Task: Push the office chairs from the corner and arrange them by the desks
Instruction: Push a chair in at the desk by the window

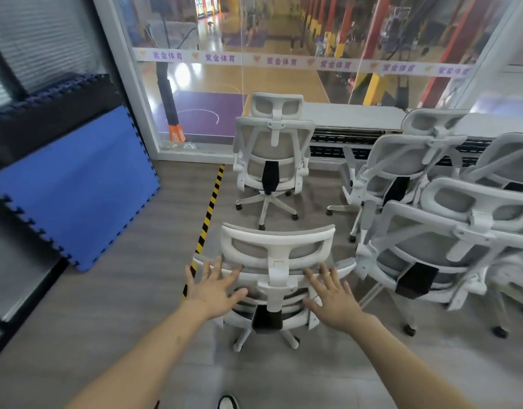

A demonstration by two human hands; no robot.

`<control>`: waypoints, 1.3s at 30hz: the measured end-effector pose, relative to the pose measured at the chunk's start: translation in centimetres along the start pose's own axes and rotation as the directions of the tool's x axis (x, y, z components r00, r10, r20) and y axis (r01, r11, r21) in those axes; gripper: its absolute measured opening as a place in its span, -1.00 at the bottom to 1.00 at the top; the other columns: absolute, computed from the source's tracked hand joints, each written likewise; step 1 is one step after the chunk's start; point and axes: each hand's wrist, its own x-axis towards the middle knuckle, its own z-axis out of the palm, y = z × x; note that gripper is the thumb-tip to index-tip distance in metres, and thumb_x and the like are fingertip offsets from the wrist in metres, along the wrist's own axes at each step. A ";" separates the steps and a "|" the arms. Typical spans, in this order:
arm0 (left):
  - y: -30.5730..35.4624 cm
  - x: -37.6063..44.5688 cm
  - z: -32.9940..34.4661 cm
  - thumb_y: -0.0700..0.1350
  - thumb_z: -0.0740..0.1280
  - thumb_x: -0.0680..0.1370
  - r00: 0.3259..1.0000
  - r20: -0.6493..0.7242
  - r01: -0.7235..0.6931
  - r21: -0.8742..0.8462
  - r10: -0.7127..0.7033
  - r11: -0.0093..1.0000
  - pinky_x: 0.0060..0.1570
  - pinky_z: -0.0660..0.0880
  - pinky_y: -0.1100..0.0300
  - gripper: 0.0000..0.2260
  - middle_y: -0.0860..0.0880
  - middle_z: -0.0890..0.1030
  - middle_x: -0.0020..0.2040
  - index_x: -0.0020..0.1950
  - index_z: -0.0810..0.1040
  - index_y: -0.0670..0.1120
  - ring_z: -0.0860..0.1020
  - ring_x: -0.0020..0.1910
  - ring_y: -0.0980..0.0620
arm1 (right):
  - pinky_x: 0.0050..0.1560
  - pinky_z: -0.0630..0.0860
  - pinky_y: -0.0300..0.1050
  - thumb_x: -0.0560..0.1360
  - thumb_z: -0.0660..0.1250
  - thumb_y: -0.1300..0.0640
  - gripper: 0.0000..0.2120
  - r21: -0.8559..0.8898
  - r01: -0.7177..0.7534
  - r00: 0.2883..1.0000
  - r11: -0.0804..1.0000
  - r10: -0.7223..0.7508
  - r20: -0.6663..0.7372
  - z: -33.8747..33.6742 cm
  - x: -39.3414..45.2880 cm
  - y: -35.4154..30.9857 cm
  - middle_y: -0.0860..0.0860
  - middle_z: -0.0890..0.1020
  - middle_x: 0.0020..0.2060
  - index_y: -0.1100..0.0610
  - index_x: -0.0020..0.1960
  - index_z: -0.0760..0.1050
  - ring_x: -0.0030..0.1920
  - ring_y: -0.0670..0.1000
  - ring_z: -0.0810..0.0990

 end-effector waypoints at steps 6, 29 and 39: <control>-0.5 -3.9 1.8 0.59 -0.17 0.49 0.999 0.039 -0.002 -0.083 0.006 0.997 0.40 -0.28 -0.56 -0.32 -0.03 -0.38 0.65 0.56 -0.29 0.47 -0.34 0.63 -0.23 | 0.61 -0.19 0.26 0.61 0.05 -0.41 -0.23 -0.087 0.048 0.998 0.995 -0.044 0.054 0.3 -1.6 0.2 0.02 -0.34 0.64 -0.35 0.59 -0.39 0.63 0.13 -0.38; -5.7 1.9 -1.2 0.57 -0.07 0.52 0.996 0.062 -0.063 -0.123 0.071 0.990 0.42 -0.29 -0.53 -0.31 -0.02 -0.39 0.65 0.58 -0.23 0.46 -0.37 0.62 -0.23 | 0.60 -0.19 0.28 0.59 0.07 -0.44 -0.19 -0.109 -0.040 0.993 0.993 0.052 0.109 -2.3 5.3 -3.9 0.02 -0.30 0.66 -0.28 0.64 -0.30 0.65 0.11 -0.31; -9.7 3.2 -2.1 0.58 -0.08 0.51 0.988 0.096 -0.108 -0.119 0.119 0.987 0.41 -0.31 -0.51 -0.35 0.05 -0.39 0.65 0.55 -0.21 0.52 -0.40 0.62 -0.14 | 0.61 -0.11 0.26 0.60 0.07 -0.42 -0.22 -0.060 -0.062 0.998 0.996 0.062 0.007 0.1 3.4 -7.0 0.01 -0.24 0.67 -0.31 0.64 -0.29 0.66 0.09 -0.27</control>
